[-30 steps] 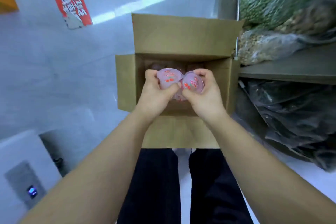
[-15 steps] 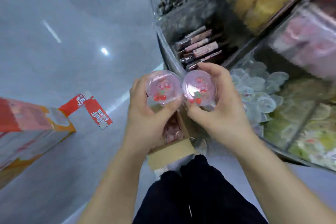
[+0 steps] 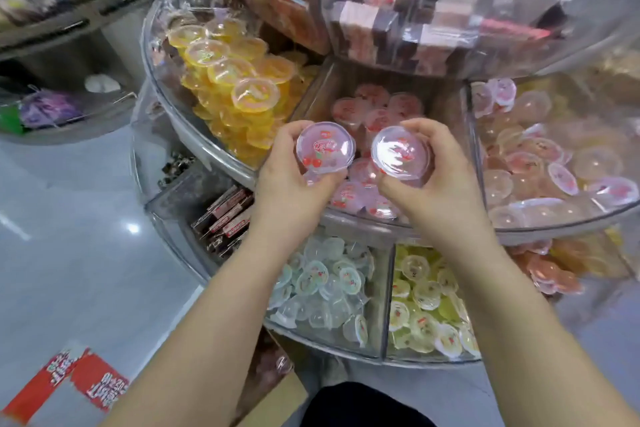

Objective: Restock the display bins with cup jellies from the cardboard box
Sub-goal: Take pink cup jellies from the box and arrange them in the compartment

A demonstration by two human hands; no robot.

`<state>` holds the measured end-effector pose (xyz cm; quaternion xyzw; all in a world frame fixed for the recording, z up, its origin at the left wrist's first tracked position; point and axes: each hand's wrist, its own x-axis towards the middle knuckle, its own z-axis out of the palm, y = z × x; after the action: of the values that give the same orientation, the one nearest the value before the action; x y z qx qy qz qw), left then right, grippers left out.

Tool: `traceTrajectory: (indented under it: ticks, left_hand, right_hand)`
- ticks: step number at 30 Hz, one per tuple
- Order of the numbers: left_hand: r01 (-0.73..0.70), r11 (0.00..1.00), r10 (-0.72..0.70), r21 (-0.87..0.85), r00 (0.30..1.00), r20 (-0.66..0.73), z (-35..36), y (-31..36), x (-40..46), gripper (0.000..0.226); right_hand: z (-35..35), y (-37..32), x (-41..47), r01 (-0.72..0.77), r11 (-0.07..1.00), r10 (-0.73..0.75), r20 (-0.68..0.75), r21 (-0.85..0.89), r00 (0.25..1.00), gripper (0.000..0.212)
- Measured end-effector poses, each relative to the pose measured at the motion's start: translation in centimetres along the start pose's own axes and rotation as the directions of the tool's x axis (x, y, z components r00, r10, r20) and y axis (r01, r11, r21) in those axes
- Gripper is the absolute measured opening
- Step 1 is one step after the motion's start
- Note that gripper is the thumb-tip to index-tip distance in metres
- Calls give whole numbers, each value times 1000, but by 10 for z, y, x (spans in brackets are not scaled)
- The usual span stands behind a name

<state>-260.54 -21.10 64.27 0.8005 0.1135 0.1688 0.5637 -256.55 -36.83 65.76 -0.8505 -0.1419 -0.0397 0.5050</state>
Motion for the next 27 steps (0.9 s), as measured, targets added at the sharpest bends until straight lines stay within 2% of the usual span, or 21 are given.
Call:
traceTrajectory:
  ticks: [4,9,12,15,21,25,27]
  left_hand:
    - [89,960,-108,266,992,58,25,-15,41,49]
    - [123,884,-199,450,972,125,37,-28,75,54]
    - [110,871,-212,478,963,165,41,-32,81,53]
    - [111,860,-210,499,967,147,43,-35,80,56]
    - [88,814,-192,574,974,123,47,-39,78,58]
    - [58,798,-154,600,982,110,46,-38,76,60]
    - [43,778,-144,626,983,111,43,-35,71,70]
  right_hand:
    - [4,30,32,-122,982,130,47,-141,990,48]
    - [24,49,54,-46,944,87,111,-327,990,52]
    - [34,52,56,-6,916,67,137,-402,988,56]
    - [36,55,54,40,886,20,125,-462,992,61]
    - [37,52,55,71,852,-37,76,-518,996,50]
    - [36,53,55,60,854,-23,78,-516,997,50]
    - [33,53,55,52,864,3,109,-500,994,57]
